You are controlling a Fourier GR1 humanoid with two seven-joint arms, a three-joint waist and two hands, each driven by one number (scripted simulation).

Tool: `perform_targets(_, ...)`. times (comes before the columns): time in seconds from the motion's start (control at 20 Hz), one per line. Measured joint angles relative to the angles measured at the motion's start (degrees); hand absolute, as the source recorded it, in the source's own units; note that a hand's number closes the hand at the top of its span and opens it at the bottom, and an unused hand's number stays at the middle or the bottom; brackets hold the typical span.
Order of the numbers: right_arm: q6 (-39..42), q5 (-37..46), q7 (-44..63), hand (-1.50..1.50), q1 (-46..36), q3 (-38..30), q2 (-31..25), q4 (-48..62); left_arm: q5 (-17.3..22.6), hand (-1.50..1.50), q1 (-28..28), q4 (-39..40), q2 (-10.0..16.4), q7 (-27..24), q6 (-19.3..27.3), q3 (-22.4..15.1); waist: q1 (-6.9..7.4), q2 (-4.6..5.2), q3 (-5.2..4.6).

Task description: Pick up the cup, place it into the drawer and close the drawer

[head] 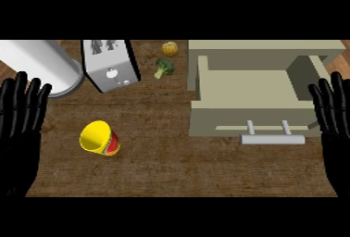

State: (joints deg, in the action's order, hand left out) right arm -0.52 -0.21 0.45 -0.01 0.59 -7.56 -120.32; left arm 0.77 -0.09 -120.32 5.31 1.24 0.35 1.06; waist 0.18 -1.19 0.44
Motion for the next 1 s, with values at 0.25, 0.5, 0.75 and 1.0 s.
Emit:
perform_targets(0.25, 0.14, -1.09, -0.89, -1.50, 0.70, -1.41, 0.22, -0.84, 8.02, -1.50, 2.18, -0.73, 2.88, -2.10, -9.60, -2.13, -0.04, 0.78, -0.35)
perform_targets(0.5, 1.36, 0.30, 0.29, -1.50, 1.16, -0.44, -1.05, 0.16, 22.77, -1.50, 4.94, 2.72, 6.07, 0.09, -20.02, -2.19, -0.07, 1.15, -0.49)
perform_targets(0.75, 2.22, 1.61, -0.37, -1.50, 1.22, 0.04, -1.19, 2.01, 33.80, -1.50, 5.64, 7.18, 10.19, 2.67, -26.48, 2.62, -0.08, 1.20, -0.47)
perform_targets(1.0, 3.46, 1.42, -0.52, -1.50, 0.22, -0.80, -1.26, 3.46, 34.93, -1.50, 5.31, 14.25, 11.40, 1.71, -31.29, 5.88, -0.14, 1.20, -0.45)
